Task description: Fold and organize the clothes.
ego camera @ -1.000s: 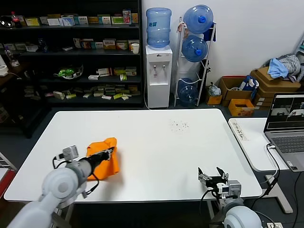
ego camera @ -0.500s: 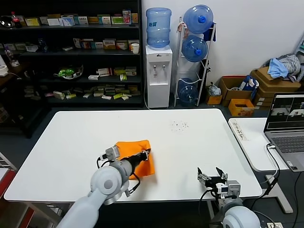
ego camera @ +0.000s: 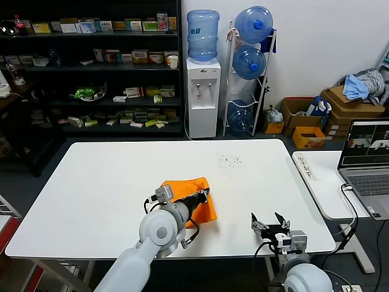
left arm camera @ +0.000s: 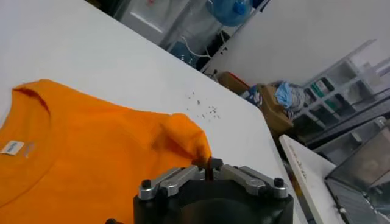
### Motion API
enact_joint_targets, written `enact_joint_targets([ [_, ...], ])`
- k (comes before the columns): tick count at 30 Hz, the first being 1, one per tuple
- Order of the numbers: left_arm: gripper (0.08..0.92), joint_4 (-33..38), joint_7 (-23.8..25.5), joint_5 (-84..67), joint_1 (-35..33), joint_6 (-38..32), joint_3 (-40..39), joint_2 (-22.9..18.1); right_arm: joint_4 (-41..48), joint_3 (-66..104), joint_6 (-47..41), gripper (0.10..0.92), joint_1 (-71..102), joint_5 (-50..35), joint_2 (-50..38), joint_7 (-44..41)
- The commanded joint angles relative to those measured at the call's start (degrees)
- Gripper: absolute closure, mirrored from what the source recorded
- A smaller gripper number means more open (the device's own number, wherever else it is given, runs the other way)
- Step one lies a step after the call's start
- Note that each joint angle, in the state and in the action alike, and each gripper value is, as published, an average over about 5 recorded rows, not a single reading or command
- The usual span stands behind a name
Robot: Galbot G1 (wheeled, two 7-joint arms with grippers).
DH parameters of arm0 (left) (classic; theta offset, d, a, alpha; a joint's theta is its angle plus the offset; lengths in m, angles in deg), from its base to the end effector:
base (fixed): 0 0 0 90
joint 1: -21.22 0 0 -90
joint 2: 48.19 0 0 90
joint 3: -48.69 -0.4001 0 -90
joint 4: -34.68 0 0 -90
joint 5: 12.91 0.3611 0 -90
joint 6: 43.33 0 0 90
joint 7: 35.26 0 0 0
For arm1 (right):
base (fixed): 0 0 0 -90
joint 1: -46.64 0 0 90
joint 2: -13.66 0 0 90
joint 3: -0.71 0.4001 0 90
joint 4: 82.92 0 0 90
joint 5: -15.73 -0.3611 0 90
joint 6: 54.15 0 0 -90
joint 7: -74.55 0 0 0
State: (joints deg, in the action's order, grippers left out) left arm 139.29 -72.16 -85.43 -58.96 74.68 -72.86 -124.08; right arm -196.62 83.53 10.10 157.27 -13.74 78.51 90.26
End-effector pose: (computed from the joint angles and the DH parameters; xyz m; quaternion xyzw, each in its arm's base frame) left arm 0.3521 -0.1020 -0.2884 -0.1536 -0.8850 0.2881 0.3320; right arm 0.2195 -0.0709 -0.3480 0.0183 -0.9690 -0.0094 0.2462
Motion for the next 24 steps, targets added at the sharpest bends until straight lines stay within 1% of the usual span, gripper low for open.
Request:
enact_joint_targets([
  [1,0.867,-1.56,6.61,6.68,-0.54,-0.69,-0.21,-2.18,-0.19,0.33,2.88,0.203,0.33,1.01,0.03,-1.62],
  [3,0.843,-0.7,9.61,9.56,-1.62,-1.53,0.62,-1.84,-0.05,0.65,5.21,0.203,0.6,1.73,-0.02,-3.11],
  [5,0.793,0.59,13.55,14.1,-3.49,-3.34,1.78,-1.19,0.32,1.05,8.16,0.203,0.84,2.45,-0.11,-4.72],
  [7,0.733,1.94,19.62,20.99,-6.49,-6.41,3.49,-0.09,0.8,1.56,11.57,0.203,1.13,3.37,-0.31,-6.68],
  [10,0.646,3.69,29.78,33.44,-13.23,-13.5,6.85,2.14,1.53,2.7,16.75,0.203,1.79,5.15,-0.71,-10.26],
  [11,0.62,4.23,32.48,37.31,-15.88,-16.3,8.09,2.87,1.76,3.12,18.32,0.203,2.05,5.72,-0.82,-11.39],
  [14,0.533,5.36,38.05,46.95,-24.21,-25.48,13.32,3.84,2.36,4.5,22.4,0.203,2.96,6.98,-0.81,-14.13],
  [17,0.447,4.71,41.59,52.48,-33.06,-35.18,20.27,2.41,2.96,5.81,27.06,0.203,4.09,8.51,-0.25,-16.51],
  [19,0.386,2.51,43.65,56.2,-37.82,-42.53,24.97,0.59,3.47,6.55,30.53,0.203,4.94,10.05,0.53,-17.74],
  [22,0.299,-2.26,46.58,61.44,-42.18,-53.35,30.87,-2.92,4.4,7.82,34.51,0.203,6.04,12.53,2.22,-18.98],
  [24,0.249,-4.54,48.05,62.24,-43.66,-58.28,33.68,-5.09,5.1,8.97,36.39,0.203,6.61,13.71,3.44,-19.46],
])
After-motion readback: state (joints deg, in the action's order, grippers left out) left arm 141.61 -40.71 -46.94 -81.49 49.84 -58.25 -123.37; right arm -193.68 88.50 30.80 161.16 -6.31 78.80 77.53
